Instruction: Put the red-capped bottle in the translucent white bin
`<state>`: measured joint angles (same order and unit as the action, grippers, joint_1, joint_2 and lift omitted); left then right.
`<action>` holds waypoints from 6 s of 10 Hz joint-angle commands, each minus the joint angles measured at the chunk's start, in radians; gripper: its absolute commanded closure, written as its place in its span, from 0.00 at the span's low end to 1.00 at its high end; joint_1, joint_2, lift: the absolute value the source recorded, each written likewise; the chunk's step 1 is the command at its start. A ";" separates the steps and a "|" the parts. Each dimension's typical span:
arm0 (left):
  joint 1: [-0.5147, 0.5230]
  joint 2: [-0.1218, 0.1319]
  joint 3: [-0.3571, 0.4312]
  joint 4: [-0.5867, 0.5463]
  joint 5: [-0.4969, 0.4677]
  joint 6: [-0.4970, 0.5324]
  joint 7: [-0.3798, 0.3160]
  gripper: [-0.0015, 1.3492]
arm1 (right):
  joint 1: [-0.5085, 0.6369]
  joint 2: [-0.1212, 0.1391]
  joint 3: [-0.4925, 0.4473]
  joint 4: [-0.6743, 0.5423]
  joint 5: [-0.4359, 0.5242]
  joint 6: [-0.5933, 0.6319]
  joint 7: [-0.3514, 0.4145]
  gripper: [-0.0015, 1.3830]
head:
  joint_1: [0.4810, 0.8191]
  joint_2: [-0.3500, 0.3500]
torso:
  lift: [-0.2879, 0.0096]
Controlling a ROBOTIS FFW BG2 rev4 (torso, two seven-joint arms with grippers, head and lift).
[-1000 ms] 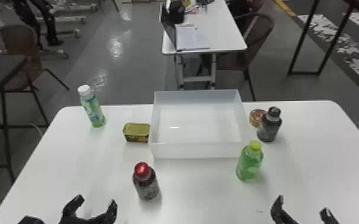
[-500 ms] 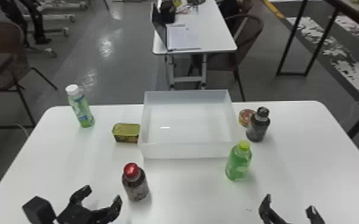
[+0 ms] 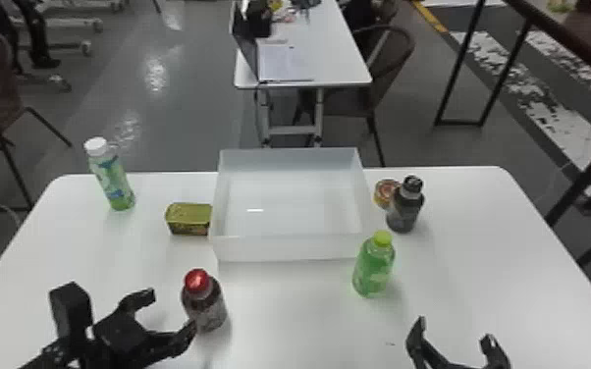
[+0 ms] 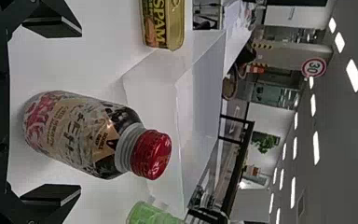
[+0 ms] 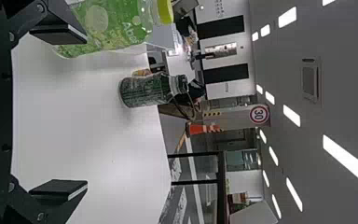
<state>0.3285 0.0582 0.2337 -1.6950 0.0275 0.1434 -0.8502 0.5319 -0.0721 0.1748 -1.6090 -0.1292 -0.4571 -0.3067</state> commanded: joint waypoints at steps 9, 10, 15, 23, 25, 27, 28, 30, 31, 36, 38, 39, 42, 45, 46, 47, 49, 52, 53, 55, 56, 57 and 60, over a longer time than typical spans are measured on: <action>-0.157 0.048 -0.073 0.140 -0.032 0.054 -0.155 0.61 | -0.009 0.000 0.005 0.008 -0.001 0.000 0.001 0.14 | 0.63 0.39 | 0.72; -0.157 0.048 -0.071 0.140 -0.031 0.056 -0.158 0.61 | -0.010 0.000 0.005 0.008 -0.003 0.000 0.001 0.14 | 0.63 0.39 | 0.72; -0.163 0.037 -0.048 -0.031 0.109 0.242 -0.187 0.61 | -0.007 0.000 0.005 0.008 -0.004 0.000 0.001 0.14 | 0.63 0.38 | 0.72; -0.473 0.107 -0.212 0.166 0.034 0.145 -0.170 0.61 | -0.041 0.002 0.015 0.029 -0.012 0.000 0.024 0.14 | 0.63 0.36 | 0.72; -0.597 0.115 -0.264 0.351 -0.029 0.051 -0.187 0.61 | -0.043 0.002 0.015 0.031 -0.015 0.000 0.028 0.14 | 0.63 0.34 | 0.72; -0.707 0.117 -0.298 0.526 -0.074 -0.054 -0.184 0.61 | -0.046 0.006 0.015 0.034 -0.015 -0.002 0.029 0.14 | 0.63 0.34 | 0.72; -0.766 0.114 -0.337 0.644 -0.061 -0.096 -0.174 0.61 | -0.047 0.006 0.015 0.037 -0.015 -0.003 0.032 0.14 | 0.63 0.34 | 0.72; -0.864 0.087 -0.387 0.798 -0.132 -0.122 -0.168 0.61 | -0.056 0.008 0.015 0.044 -0.017 -0.006 0.043 0.14 | 0.63 0.33 | 0.72; -0.893 0.086 -0.413 0.799 -0.215 -0.096 -0.168 0.61 | -0.058 0.011 0.015 0.046 -0.018 -0.006 0.047 0.14 | 0.63 0.32 | 0.72; -0.902 0.081 -0.404 0.755 -0.248 -0.119 -0.153 0.09 | -0.055 0.012 0.015 0.047 -0.024 -0.011 0.049 0.14 | 0.63 0.31 | 0.72; -0.816 0.086 -0.353 0.563 -0.219 -0.070 -0.138 0.09 | -0.056 0.012 0.015 0.047 -0.024 -0.012 0.051 0.14 | 0.63 0.31 | 0.72; -0.746 0.087 -0.314 0.448 -0.169 -0.038 -0.115 0.09 | -0.056 0.012 0.015 0.047 -0.023 -0.012 0.051 0.14 | 0.63 0.32 | 0.72; -0.414 0.072 -0.145 0.121 0.052 -0.021 0.042 0.09 | -0.058 0.011 0.015 0.046 -0.020 -0.014 0.051 0.14 | 0.63 0.36 | 0.72; -0.108 -0.028 0.035 -0.049 0.163 -0.119 0.118 0.09 | -0.049 0.011 0.012 0.040 -0.018 -0.017 0.049 0.14 | 0.63 0.49 | 0.72; -0.028 -0.047 0.033 -0.063 0.204 -0.196 0.178 0.09 | -0.041 0.011 0.008 0.034 -0.018 -0.018 0.049 0.14 | 0.63 0.52 | 0.72; 0.046 -0.061 0.021 -0.071 0.218 -0.263 0.230 0.09 | -0.030 0.009 -0.005 0.026 -0.018 -0.021 0.049 0.14 | 0.63 0.56 | 0.72; 0.172 -0.061 0.038 -0.066 0.216 -0.406 0.275 0.09 | -0.020 0.006 -0.012 0.017 -0.015 -0.026 0.044 0.14 | 0.63 0.58 | 0.72; 0.222 -0.061 0.038 0.011 0.238 -0.479 0.293 0.09 | 0.002 -0.005 -0.015 -0.005 0.020 -0.026 0.000 0.14 | 0.63 0.62 | 0.72; 0.219 -0.061 0.036 0.020 0.242 -0.482 0.293 0.09 | 0.005 -0.005 -0.015 -0.008 0.023 -0.026 -0.006 0.14 | 0.63 0.62 | 0.72; 0.213 -0.061 0.013 0.034 0.262 -0.486 0.293 0.09 | 0.013 -0.005 -0.015 -0.014 0.040 -0.025 -0.005 0.14 | 0.63 0.62 | 0.72; 0.210 -0.061 0.013 0.034 0.265 -0.489 0.293 0.09 | 0.016 -0.008 -0.014 -0.019 0.042 -0.018 -0.005 0.14 | 0.63 0.61 | 0.72; 0.213 -0.061 0.012 0.034 0.276 -0.482 0.295 0.09 | 0.017 -0.008 -0.014 -0.020 0.042 -0.015 -0.005 0.14 | 0.63 0.61 | 0.72; 0.202 -0.061 0.002 0.034 0.290 -0.466 0.295 0.09 | 0.016 -0.003 -0.014 -0.017 0.043 -0.015 -0.005 0.14 | 0.63 0.61 | 0.72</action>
<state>0.5334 0.0015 0.2391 -1.6618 0.3148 -0.3265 -0.5552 0.5479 -0.0740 0.1611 -1.6265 -0.0840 -0.4725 -0.3113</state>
